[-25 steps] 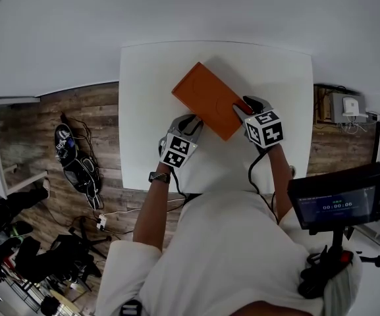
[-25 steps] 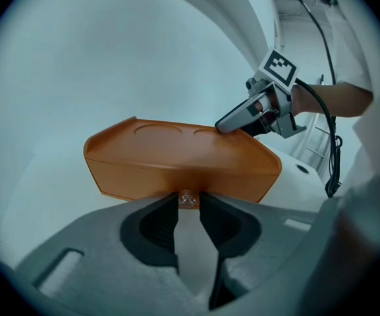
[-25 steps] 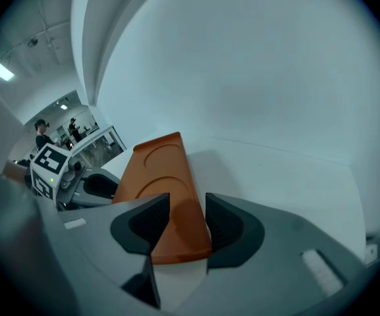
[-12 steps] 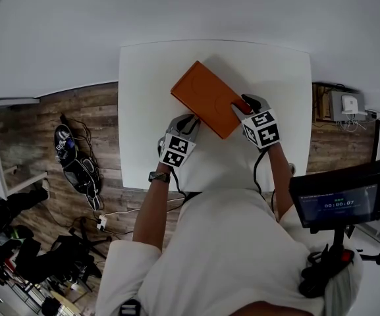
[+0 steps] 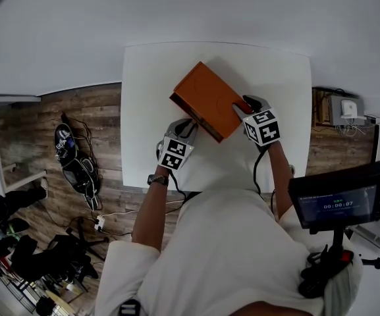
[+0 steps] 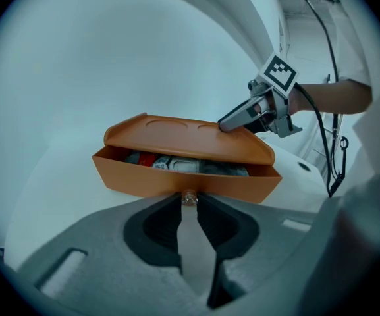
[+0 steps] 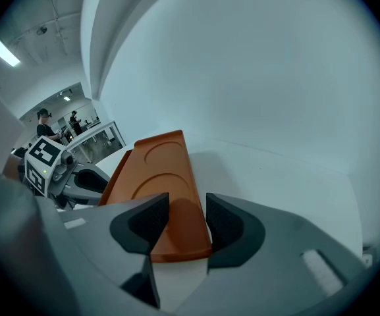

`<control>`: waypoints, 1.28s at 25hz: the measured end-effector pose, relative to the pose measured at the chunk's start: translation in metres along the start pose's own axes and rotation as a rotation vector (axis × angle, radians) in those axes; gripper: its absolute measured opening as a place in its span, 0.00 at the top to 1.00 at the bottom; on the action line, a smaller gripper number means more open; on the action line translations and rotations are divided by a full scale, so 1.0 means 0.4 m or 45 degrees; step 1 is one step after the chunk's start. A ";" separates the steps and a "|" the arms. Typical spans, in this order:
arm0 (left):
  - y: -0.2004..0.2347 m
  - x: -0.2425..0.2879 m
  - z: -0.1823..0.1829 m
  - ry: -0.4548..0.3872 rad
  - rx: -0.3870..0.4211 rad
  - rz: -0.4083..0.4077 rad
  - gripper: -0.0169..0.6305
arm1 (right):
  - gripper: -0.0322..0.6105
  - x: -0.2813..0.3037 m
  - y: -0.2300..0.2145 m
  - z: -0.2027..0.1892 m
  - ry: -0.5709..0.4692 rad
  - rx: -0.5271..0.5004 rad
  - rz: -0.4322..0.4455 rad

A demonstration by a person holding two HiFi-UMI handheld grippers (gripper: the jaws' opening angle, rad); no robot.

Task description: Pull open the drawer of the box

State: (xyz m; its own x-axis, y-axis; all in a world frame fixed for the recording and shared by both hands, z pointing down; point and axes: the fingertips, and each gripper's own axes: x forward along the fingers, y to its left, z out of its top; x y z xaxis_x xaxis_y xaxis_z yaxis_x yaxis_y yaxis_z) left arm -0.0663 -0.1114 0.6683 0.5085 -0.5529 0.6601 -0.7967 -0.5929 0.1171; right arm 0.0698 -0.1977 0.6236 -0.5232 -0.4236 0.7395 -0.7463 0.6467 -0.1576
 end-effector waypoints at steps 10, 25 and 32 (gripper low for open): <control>0.011 -0.008 -0.022 0.015 -0.017 0.029 0.85 | 0.67 0.014 -0.007 0.000 0.005 0.011 0.003; 0.023 -0.021 -0.042 0.017 -0.049 0.054 0.85 | 0.67 0.026 -0.007 0.003 0.003 0.028 0.009; 0.026 -0.020 -0.046 0.030 -0.015 0.069 0.85 | 0.66 0.032 -0.010 0.002 0.003 0.027 0.001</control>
State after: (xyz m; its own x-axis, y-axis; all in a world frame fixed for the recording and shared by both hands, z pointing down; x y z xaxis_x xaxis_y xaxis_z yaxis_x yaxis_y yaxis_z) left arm -0.0845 -0.1022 0.6781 0.4566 -0.5700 0.6832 -0.8268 -0.5555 0.0891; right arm 0.0659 -0.2062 0.6332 -0.5228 -0.4216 0.7409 -0.7545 0.6334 -0.1720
